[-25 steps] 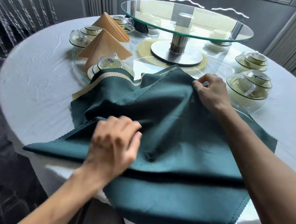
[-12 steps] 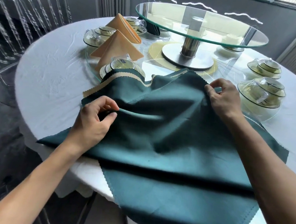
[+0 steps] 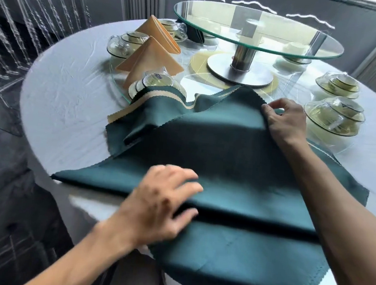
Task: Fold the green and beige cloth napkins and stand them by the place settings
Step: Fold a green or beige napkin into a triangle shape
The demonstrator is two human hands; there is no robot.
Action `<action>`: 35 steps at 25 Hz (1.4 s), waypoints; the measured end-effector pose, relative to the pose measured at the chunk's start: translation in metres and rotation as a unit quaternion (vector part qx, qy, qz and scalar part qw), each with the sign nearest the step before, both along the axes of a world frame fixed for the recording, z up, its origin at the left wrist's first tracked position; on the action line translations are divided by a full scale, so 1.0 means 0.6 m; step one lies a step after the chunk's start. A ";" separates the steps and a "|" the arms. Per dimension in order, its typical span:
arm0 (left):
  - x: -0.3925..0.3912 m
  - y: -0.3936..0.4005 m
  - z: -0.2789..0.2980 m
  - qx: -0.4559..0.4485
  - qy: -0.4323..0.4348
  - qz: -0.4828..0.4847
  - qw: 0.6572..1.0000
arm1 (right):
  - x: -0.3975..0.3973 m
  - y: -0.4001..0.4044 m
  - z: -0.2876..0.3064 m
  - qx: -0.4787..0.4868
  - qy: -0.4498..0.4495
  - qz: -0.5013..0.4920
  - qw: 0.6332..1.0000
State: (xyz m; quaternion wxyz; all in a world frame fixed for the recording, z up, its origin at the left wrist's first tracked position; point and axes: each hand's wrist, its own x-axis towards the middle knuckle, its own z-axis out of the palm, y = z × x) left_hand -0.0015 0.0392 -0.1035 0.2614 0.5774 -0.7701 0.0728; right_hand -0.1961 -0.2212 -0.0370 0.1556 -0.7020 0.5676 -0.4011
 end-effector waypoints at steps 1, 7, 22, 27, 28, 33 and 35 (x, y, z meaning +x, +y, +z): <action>-0.021 0.007 -0.010 0.029 -0.038 -0.030 0.998 | 0.000 0.000 0.001 0.001 -0.001 -0.002 1.000; -0.063 -0.019 -0.024 0.030 -0.097 -0.001 0.995 | 0.000 0.007 0.004 0.001 -0.013 -0.001 1.000; -0.065 0.038 -0.041 0.114 -0.111 -0.011 0.987 | -0.033 0.067 -0.003 0.030 -0.063 0.042 0.997; -0.070 0.041 -0.052 0.115 -0.113 -0.003 0.987 | -0.039 0.072 0.004 0.053 -0.050 0.042 0.996; -0.071 0.041 -0.052 0.114 -0.109 -0.001 0.987 | -0.040 0.073 0.004 0.054 -0.047 0.039 0.997; -0.075 0.038 -0.051 0.109 -0.071 0.014 0.991 | -0.033 0.069 0.005 0.058 -0.049 0.018 0.997; -0.076 0.037 -0.051 0.107 -0.067 0.019 0.992 | -0.026 0.067 0.010 0.055 -0.050 0.012 0.997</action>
